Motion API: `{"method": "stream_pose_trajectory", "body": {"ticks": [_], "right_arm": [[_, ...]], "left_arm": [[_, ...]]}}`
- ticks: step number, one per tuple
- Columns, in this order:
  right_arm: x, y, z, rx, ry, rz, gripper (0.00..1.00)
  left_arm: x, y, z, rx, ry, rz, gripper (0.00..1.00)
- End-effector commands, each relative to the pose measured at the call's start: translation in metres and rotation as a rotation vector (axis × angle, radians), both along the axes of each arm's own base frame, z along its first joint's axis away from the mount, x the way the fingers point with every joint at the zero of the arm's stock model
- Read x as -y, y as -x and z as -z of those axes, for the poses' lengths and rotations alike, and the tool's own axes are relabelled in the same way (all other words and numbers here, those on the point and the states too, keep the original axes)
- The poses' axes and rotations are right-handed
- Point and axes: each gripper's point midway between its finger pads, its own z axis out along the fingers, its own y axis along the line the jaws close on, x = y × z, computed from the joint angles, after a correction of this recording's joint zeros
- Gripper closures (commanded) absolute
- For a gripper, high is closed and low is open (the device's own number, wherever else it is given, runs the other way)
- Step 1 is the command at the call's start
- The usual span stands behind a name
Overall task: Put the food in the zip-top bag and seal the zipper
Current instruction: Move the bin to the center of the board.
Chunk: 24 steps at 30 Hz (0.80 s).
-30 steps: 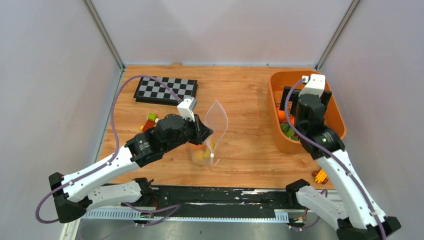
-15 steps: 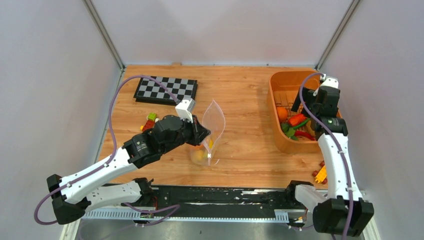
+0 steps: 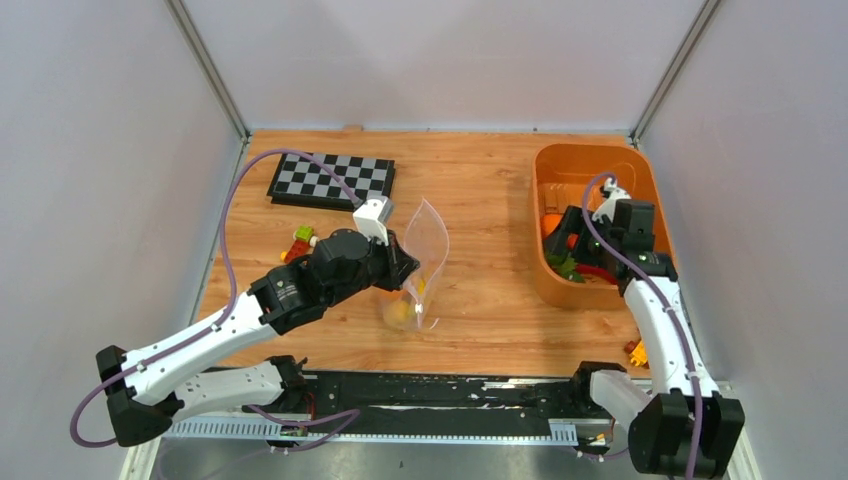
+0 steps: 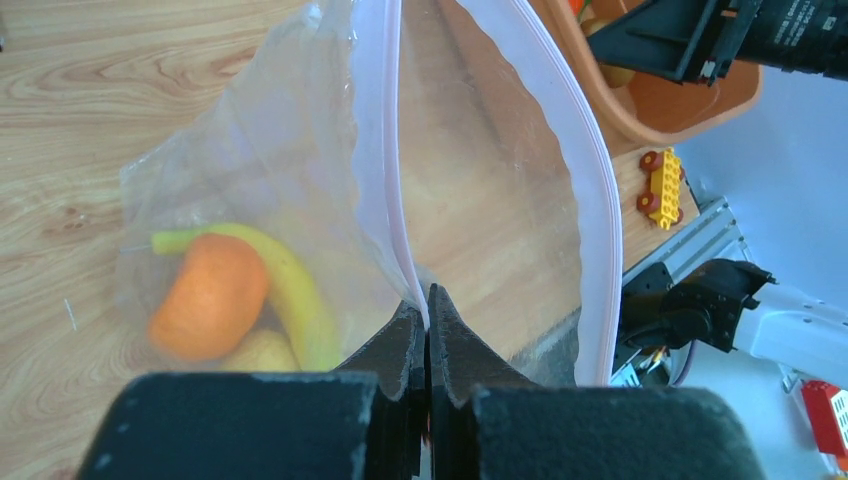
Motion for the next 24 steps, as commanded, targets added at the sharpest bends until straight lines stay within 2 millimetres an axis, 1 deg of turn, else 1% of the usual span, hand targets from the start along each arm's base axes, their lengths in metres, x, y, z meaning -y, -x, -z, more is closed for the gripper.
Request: {"method": "stream_pose_trajectory", "body": {"ticks": [1,5,7,9,10,11,13,14,16,17,19,20,22,24], "right_arm": [[-0.07,0.011,-0.025,0.08,-0.1,-0.227,0.18],[-0.114,0.019,-0.022,0.071,-0.128,-0.33,0.17],[-0.142,0.024,-0.02,0.067,-0.133,-0.397,0.17],[-0.156,0.024,-0.02,0.075,-0.098,-0.428,0.17],[-0.156,0.021,-0.022,0.077,-0.071,-0.422,0.17],[-0.154,0.019,-0.026,0.082,-0.043,-0.406,0.17],[-0.141,0.009,-0.039,0.126,0.02,-0.345,0.16],[-0.132,0.003,-0.048,0.16,0.057,-0.305,0.16],[-0.107,-0.008,-0.063,0.224,0.146,-0.191,0.14],[-0.098,-0.012,-0.071,0.257,0.179,-0.159,0.13],[-0.088,-0.015,-0.088,0.324,0.218,-0.132,0.11],[-0.086,-0.016,-0.094,0.353,0.226,-0.132,0.1],[-0.079,-0.021,-0.097,0.39,0.247,-0.108,0.08],[-0.06,-0.031,-0.091,0.383,0.282,-0.022,0.07]], "left_arm": [[-0.001,-0.006,-0.02,0.045,0.015,-0.014,1.0],[0.0,-0.005,-0.021,0.041,0.016,-0.009,1.0],[-0.001,-0.004,-0.022,0.041,0.02,-0.01,1.0],[-0.003,-0.004,-0.022,0.042,0.022,-0.012,1.0],[-0.004,-0.003,-0.023,0.043,0.022,-0.013,1.0],[-0.005,-0.003,-0.024,0.046,0.021,-0.016,1.0],[-0.008,-0.002,-0.025,0.05,0.02,-0.022,1.0],[-0.01,-0.002,-0.025,0.052,0.018,-0.026,1.0],[-0.013,-0.002,-0.026,0.06,0.017,-0.033,1.0],[-0.015,-0.003,-0.027,0.065,0.019,-0.04,1.0],[-0.017,-0.003,-0.026,0.069,0.015,-0.046,1.0],[-0.018,-0.003,-0.026,0.071,0.012,-0.047,1.0],[-0.019,-0.004,-0.025,0.074,0.006,-0.048,1.0],[-0.019,-0.004,-0.025,0.076,0.004,-0.047,1.0]]}}
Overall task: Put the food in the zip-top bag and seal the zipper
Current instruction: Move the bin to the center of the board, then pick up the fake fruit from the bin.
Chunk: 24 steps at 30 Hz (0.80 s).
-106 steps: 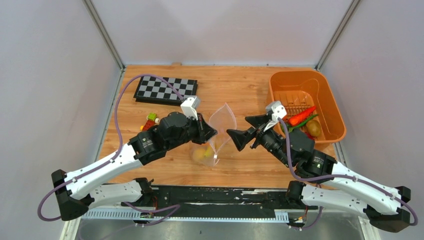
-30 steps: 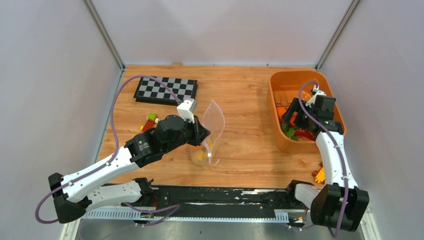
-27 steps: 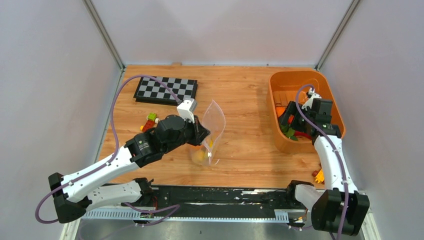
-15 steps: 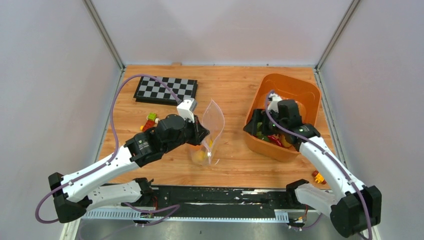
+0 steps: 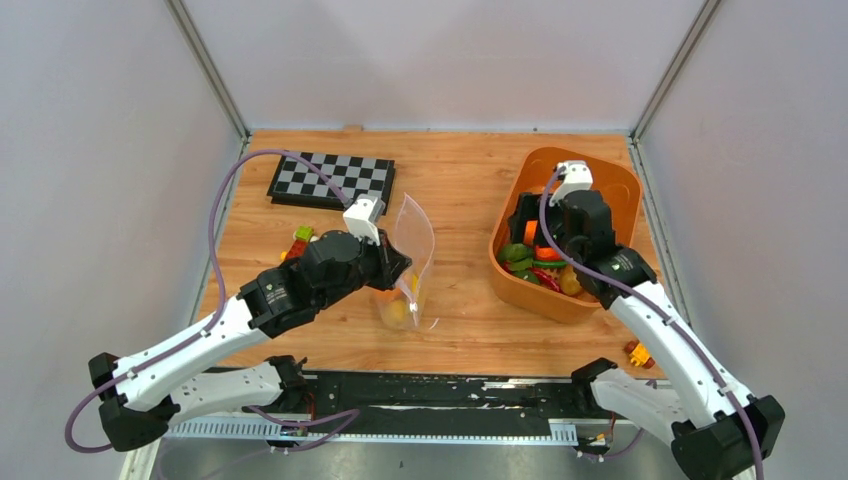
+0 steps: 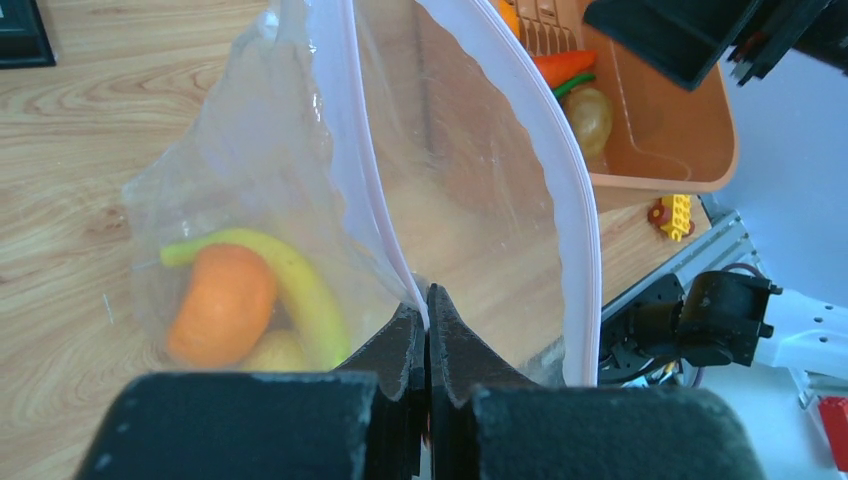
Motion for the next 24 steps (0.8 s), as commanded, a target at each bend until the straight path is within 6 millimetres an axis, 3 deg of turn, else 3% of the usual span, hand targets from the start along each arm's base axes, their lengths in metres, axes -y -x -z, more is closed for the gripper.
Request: {"method": "stream_pose_trajectory", "body": {"ticks": [1,4,12,21,24], "right_arm": [[0.047,-0.029,-0.015,0.107,0.076,0.22,0.07],[0.067,-0.047,0.001,0.086,0.053,0.317,0.07],[0.062,-0.09,0.069,-0.122,0.059,0.204,0.03],[0.053,-0.111,0.109,-0.25,0.06,0.122,0.03],[0.049,-0.111,0.124,-0.309,0.051,0.099,0.13]], "left_arm": [[-0.005,-0.004,-0.017,0.047,0.009,-0.017,1.0],[-0.005,-0.003,-0.016,0.045,0.012,-0.012,1.0],[-0.006,-0.001,-0.01,0.035,0.0,-0.006,1.0],[-0.011,-0.001,-0.008,0.039,-0.007,-0.021,1.0],[-0.01,-0.001,-0.008,0.034,-0.011,-0.015,1.0]]}}
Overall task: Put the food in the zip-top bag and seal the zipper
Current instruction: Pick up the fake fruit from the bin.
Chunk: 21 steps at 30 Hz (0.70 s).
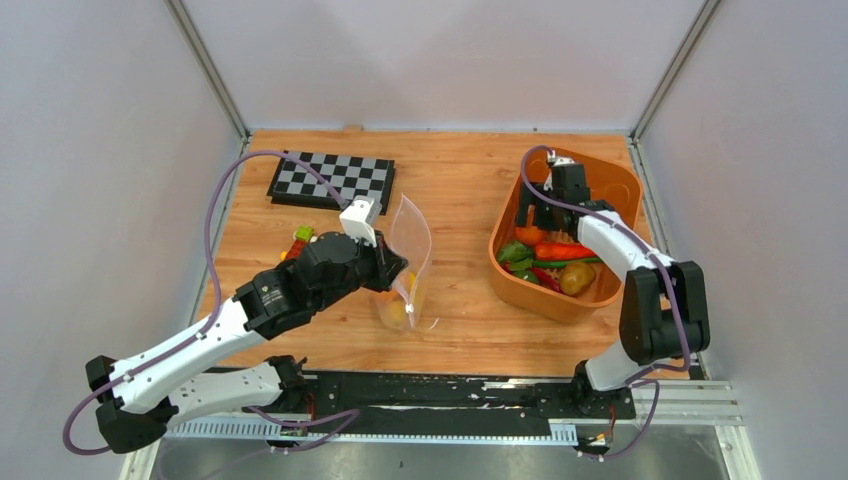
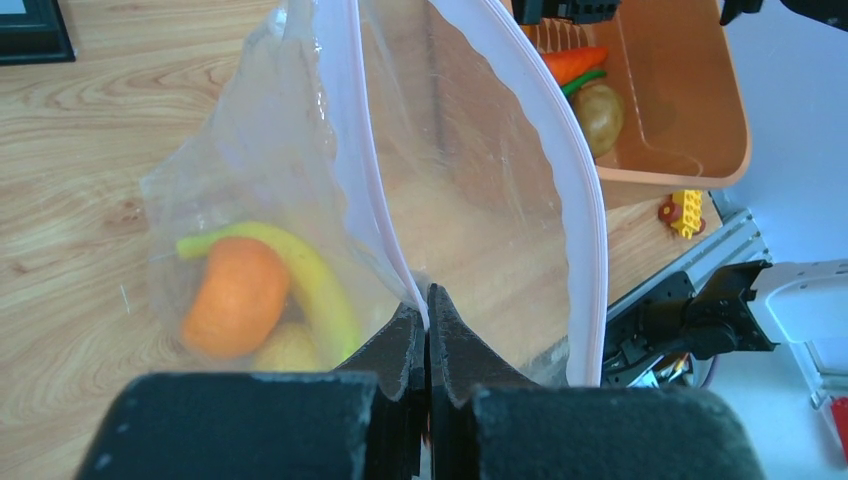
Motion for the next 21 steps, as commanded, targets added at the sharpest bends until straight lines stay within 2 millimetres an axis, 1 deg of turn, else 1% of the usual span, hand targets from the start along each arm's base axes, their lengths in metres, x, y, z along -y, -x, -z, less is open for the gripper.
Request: {"method": "stream_pose_trajectory", "body": {"ticks": [1,4,8,9,11,12,15,16,17,19,20,21], "right_arm": [[-0.011,-0.014,0.002,-0.02,-0.048,-0.054,0.14],[-0.016,-0.01,0.009,-0.028,-0.077,-0.06,0.14],[-0.014,-0.005,0.017,-0.045,-0.074,-0.053,0.13],[-0.012,-0.004,0.019,-0.047,-0.069,-0.047,0.15],[-0.01,-0.003,0.017,-0.031,-0.07,-0.035,0.31],[-0.011,-0.002,0.012,-0.019,-0.078,-0.034,0.34],[-0.014,0.006,-0.002,0.023,-0.119,-0.023,0.38],[-0.014,0.009,-0.009,0.047,-0.132,-0.019,0.39],[-0.014,0.012,-0.022,0.088,-0.145,-0.015,0.4],[-0.014,0.019,-0.03,0.126,-0.167,0.0,0.41],[-0.013,0.025,-0.041,0.159,-0.178,0.005,0.43],[-0.012,0.03,-0.045,0.175,-0.188,0.014,0.45]], "left_arm": [[-0.002,-0.002,-0.008,0.026,0.003,-0.003,1.0],[-0.004,-0.002,-0.008,0.027,0.0,-0.008,1.0],[-0.004,-0.002,-0.008,0.026,0.003,-0.011,1.0],[-0.003,-0.002,-0.008,0.025,0.002,-0.01,1.0],[-0.003,-0.002,-0.009,0.024,0.005,-0.007,1.0],[-0.002,-0.002,-0.008,0.021,0.005,-0.006,1.0],[-0.002,-0.001,-0.005,0.011,0.008,-0.005,1.0],[-0.002,-0.001,-0.004,0.008,0.008,-0.005,1.0],[-0.001,0.0,-0.003,0.004,0.008,-0.004,1.0],[0.0,0.0,-0.002,0.002,0.013,0.0,1.0],[0.001,0.001,-0.001,-0.001,0.015,0.004,1.0],[0.002,0.001,0.0,-0.002,0.019,0.006,1.0]]}}
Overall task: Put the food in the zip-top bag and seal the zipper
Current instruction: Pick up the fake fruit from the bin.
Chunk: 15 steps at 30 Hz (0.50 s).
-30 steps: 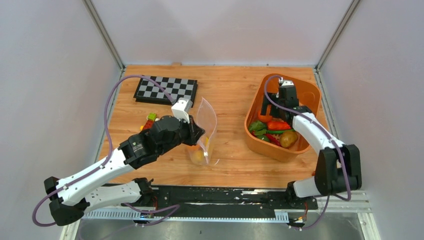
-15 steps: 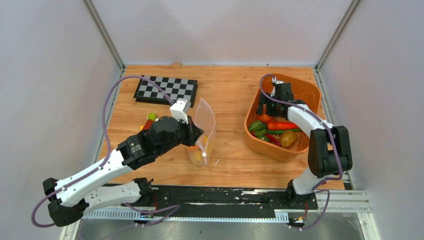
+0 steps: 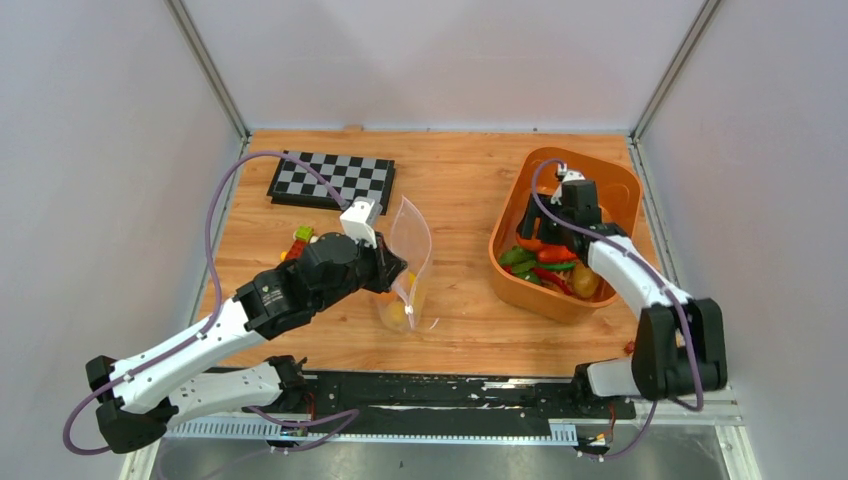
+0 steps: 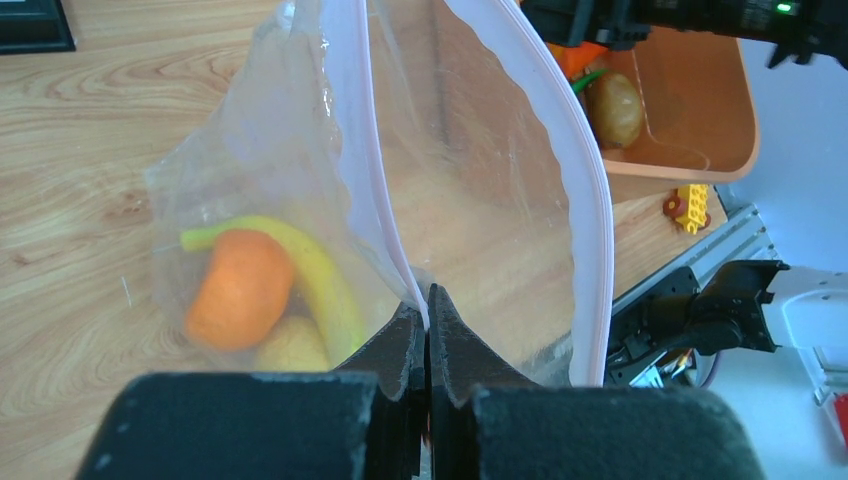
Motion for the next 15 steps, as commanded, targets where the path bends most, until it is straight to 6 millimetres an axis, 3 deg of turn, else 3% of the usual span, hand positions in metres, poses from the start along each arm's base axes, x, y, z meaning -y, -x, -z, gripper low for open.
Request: {"method": "stream_pose_trajectory", "body": {"ticks": [1,8,12,15], "right_arm": [[-0.002,0.007,-0.054,0.19,-0.094,0.045,0.48],[-0.005,0.041,-0.086,0.292,-0.195,0.062,0.51],[-0.024,0.063,-0.111,0.332,-0.308,-0.021,0.51],[-0.044,0.091,-0.142,0.397,-0.401,-0.155,0.51]], "left_arm": [[0.006,-0.001,-0.004,0.008,0.034,0.01,1.0],[0.018,0.003,0.002,-0.027,0.042,0.052,1.0],[0.019,0.003,0.004,-0.029,0.055,0.054,1.0],[0.021,0.005,0.006,-0.037,0.047,0.065,1.0]]}}
